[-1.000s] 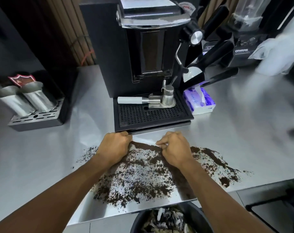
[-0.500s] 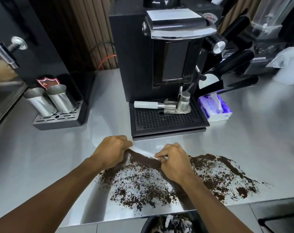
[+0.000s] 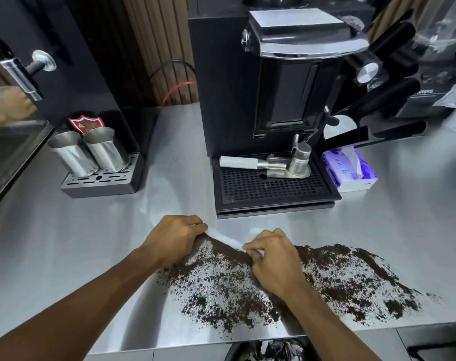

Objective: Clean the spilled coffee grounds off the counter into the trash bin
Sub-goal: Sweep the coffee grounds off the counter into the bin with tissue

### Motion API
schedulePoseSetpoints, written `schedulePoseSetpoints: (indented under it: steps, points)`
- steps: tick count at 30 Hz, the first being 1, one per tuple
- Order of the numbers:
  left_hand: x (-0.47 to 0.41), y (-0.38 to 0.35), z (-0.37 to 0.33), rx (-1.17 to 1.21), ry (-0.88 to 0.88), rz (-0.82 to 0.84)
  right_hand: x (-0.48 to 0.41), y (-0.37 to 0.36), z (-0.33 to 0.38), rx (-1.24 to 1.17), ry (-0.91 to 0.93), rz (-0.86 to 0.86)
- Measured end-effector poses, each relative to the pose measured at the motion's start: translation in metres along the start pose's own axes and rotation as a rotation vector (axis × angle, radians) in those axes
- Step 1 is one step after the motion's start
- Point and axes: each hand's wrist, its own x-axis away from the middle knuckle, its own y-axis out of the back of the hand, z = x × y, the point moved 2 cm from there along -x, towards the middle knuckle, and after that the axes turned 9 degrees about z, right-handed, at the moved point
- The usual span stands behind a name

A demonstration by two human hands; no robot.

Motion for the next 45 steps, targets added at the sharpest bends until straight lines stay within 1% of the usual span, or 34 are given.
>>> schedulePoseSetpoints:
  steps: [4, 7, 11, 15, 17, 20, 23, 26, 29, 31, 34, 36, 40, 42, 44, 45]
  points:
    - [-0.008, 0.011, 0.007, -0.005, 0.009, -0.041, -0.01, 0.0, 0.008, -0.065, -0.031, -0.073]
    - [-0.023, 0.007, 0.01, -0.005, 0.055, -0.017, -0.023, 0.009, 0.006, -0.043, -0.056, -0.104]
    - [-0.015, -0.001, 0.008, 0.027, 0.044, -0.007, -0.018, 0.006, 0.003, 0.008, -0.04, -0.012]
    - [0.013, 0.004, 0.013, 0.033, -0.024, 0.068, -0.001, -0.006, 0.012, 0.026, 0.036, 0.102]
    - [0.008, 0.01, 0.022, 0.032, 0.018, 0.055, -0.01, -0.003, 0.018, 0.01, 0.041, 0.071]
    - [-0.012, 0.015, 0.033, 0.066, 0.1, -0.023, -0.034, 0.002, 0.024, -0.017, 0.0, 0.008]
    - [-0.008, 0.008, 0.036, 0.078, 0.112, -0.023, -0.047, -0.001, 0.025, 0.055, 0.01, 0.022]
    - [0.024, 0.001, 0.029, 0.095, 0.118, -0.042, -0.035, -0.006, 0.025, 0.076, 0.06, 0.112]
    - [0.055, 0.006, 0.017, 0.134, 0.041, -0.036, -0.016, -0.009, 0.033, 0.098, 0.132, 0.21]
    - [0.059, 0.012, 0.021, 0.158, 0.057, -0.05, -0.019, -0.008, 0.042, 0.116, 0.139, 0.172]
    - [0.041, 0.018, 0.043, 0.113, 0.178, -0.108, -0.039, -0.014, 0.057, 0.142, 0.097, 0.057]
    - [0.029, 0.019, 0.053, 0.086, 0.225, -0.112, -0.051, -0.02, 0.064, 0.163, 0.076, 0.035]
    - [0.037, 0.008, 0.051, 0.111, 0.275, -0.067, -0.053, -0.026, 0.068, 0.178, 0.088, 0.091]
    - [0.054, 0.0, 0.042, 0.15, 0.297, -0.104, -0.045, -0.026, 0.065, 0.134, 0.106, 0.136]
    - [0.077, -0.004, 0.029, 0.216, 0.261, -0.142, -0.031, -0.025, 0.063, 0.107, 0.132, 0.231]
    - [0.09, -0.003, 0.021, 0.225, 0.225, -0.132, -0.023, -0.025, 0.063, 0.089, 0.142, 0.292]
